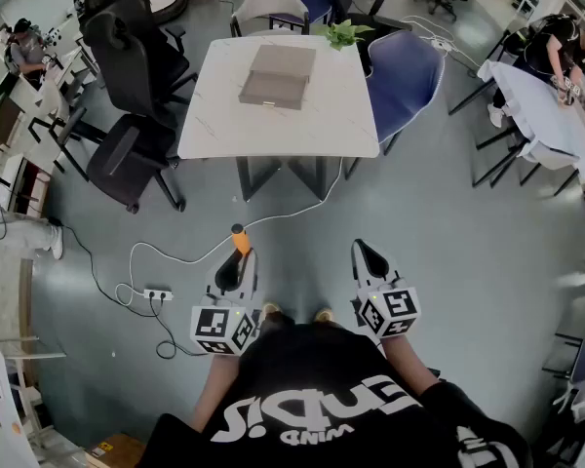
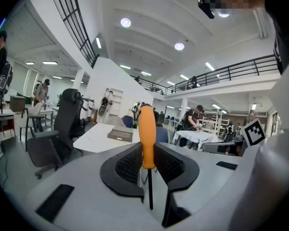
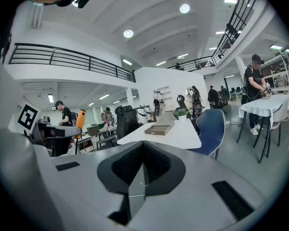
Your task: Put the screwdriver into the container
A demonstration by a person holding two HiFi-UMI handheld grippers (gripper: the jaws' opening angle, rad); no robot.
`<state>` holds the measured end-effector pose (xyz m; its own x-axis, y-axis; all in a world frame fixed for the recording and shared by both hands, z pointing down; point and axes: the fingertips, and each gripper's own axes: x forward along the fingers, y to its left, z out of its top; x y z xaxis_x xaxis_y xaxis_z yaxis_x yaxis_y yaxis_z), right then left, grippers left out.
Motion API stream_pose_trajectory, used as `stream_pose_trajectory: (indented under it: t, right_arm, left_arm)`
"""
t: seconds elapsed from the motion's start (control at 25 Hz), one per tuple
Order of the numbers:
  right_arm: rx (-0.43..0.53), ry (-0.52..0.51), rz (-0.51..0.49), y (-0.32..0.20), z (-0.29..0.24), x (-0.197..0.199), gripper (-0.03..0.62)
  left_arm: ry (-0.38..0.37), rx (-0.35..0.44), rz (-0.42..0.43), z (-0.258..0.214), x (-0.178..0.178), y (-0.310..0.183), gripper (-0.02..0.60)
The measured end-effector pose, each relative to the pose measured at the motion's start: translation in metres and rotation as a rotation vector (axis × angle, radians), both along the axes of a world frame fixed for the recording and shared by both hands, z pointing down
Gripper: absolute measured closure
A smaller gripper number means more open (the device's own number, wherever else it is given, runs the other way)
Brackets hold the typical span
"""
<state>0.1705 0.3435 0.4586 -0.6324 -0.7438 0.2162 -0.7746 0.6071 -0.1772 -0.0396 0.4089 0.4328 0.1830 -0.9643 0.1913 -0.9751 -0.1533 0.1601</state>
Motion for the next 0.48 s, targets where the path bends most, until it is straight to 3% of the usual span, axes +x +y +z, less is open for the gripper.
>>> stream_pose_trajectory:
  t: [0.48]
  right_arm:
    - [-0.008, -0.015, -0.017, 0.0000, 0.0001, 0.0084, 0.582]
  left_arm:
    - [-0.006, -0.004, -0.019, -0.0022, 0.0099, 0.0026, 0.499]
